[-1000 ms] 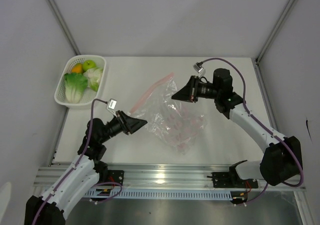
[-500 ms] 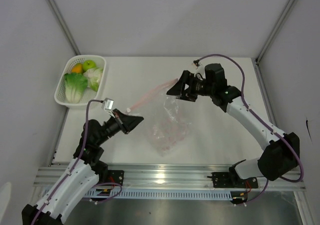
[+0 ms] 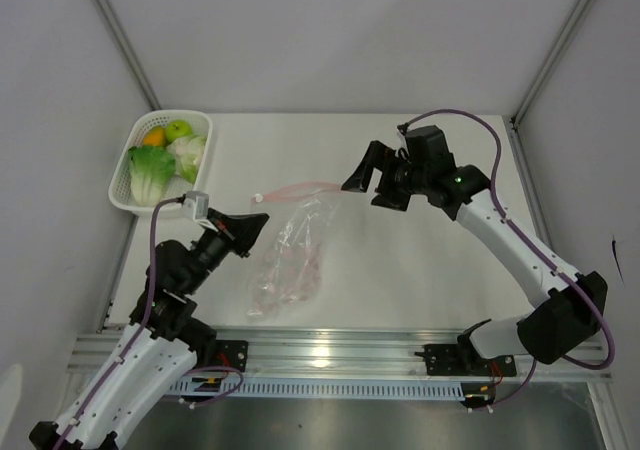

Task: Place the food in the zip-top bag and seal the zipper
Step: Pick up the zipper food storage bag at the center of the board.

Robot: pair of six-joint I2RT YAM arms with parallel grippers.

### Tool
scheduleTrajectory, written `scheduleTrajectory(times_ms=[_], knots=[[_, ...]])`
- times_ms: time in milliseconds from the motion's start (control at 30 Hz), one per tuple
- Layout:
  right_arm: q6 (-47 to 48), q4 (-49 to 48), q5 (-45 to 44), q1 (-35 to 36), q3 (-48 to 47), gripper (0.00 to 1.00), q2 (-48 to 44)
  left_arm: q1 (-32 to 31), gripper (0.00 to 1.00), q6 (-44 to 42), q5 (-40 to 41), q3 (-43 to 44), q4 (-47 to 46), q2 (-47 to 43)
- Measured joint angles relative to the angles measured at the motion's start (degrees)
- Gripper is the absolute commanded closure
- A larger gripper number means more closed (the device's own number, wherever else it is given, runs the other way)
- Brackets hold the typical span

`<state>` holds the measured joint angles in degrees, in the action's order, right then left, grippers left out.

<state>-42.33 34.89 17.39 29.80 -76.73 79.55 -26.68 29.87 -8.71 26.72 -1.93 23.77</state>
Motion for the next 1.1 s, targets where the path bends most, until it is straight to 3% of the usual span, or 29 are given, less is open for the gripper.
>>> scheduleTrajectory(times_ms=[133, 367, 500, 633, 767, 1100], knots=[[-3.23, -1.07, 3.15, 0.13, 0.7, 0.01, -1.99, -0.31, 0.99, -1.07, -0.02, -0.13, -0.24, 1.05], [-8.9, -4.7, 8.24, 1.18, 1.03, 0.13, -2.97, -0.46, 0.99, -1.55, -3.69, -1.79, -3.54, 0.33], [-12.68, -5.01, 8.13, 1.53, 0.61, 0.11, -2.6, -0.59, 0.99, -1.92, -6.78, -1.99, -5.09, 0.07], [-14.56, -1.16, 7.26, 1.6, -5.55, 0.11, 1.05, -0.74, 0.99, -1.97, -8.5, -1.99, -6.54, 0.2], [-16.17, 0.9, 7.19, 1.66, -9.03, 0.19, 3.45, -0.94, 0.99, -1.95, -9.16, -1.99, -7.02, 0.26], [-18.58, 3.06, 5.25, 8.24, -4.28, 0.23, 4.22, -0.96, 1.0, -1.95, -9.57, -2.01, -7.02, 0.66]])
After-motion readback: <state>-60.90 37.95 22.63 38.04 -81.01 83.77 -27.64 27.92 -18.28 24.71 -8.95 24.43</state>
